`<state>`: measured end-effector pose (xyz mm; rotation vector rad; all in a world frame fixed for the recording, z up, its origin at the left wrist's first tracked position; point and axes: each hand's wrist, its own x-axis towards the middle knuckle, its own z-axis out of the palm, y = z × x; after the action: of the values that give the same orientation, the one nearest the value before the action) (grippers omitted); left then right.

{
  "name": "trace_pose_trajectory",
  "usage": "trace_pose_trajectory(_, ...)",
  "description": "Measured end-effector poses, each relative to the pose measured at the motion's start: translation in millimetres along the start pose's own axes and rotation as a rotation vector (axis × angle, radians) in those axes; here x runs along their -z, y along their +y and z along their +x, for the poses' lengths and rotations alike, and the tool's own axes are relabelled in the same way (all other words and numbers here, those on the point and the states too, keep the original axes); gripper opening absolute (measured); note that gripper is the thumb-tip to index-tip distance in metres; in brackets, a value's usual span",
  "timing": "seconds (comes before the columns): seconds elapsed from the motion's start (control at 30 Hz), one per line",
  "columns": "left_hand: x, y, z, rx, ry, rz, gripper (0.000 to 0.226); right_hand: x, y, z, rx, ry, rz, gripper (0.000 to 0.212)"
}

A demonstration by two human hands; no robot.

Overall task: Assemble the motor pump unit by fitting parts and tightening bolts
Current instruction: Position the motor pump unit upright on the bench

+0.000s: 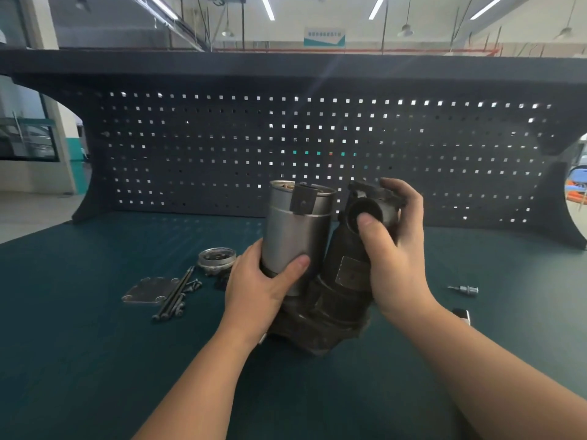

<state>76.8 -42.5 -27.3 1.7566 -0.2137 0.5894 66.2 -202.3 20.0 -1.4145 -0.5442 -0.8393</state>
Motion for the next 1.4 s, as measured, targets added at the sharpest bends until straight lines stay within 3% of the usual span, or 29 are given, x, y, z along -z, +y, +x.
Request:
trace_pose_trajectory(0.37,-1,-3,2,-0.003,0.005,-0.015,0.072,2,-3,4,-0.038,-0.067,0.018,0.053)
trace_pose_trajectory(0.6,-1,-5,2,-0.004,0.005,-0.007,0.072,1,0,-2,0.001,-0.011,0.025,0.054)
trace_pose_trajectory(0.9,0,-4,1,-0.007,-0.018,-0.067,0.059,-13,-9,-10,0.06,-0.049,-0.013,0.054)
trace_pose_trajectory(1.17,-1,-1,0,-0.024,-0.049,-0.113,0.047,-18,-12,-16,0.085,0.021,-0.026,0.058)
trace_pose_trajectory(1.3,1,-6,3,-0.029,-0.051,-0.1,0.051,-16,-13,-15,0.072,-0.047,0.026,0.06)
trace_pose_trajectory(1.4,3,-9,7,-0.028,-0.094,-0.079,0.052,-5,-15,-4,-0.031,-0.132,0.075,0.041)
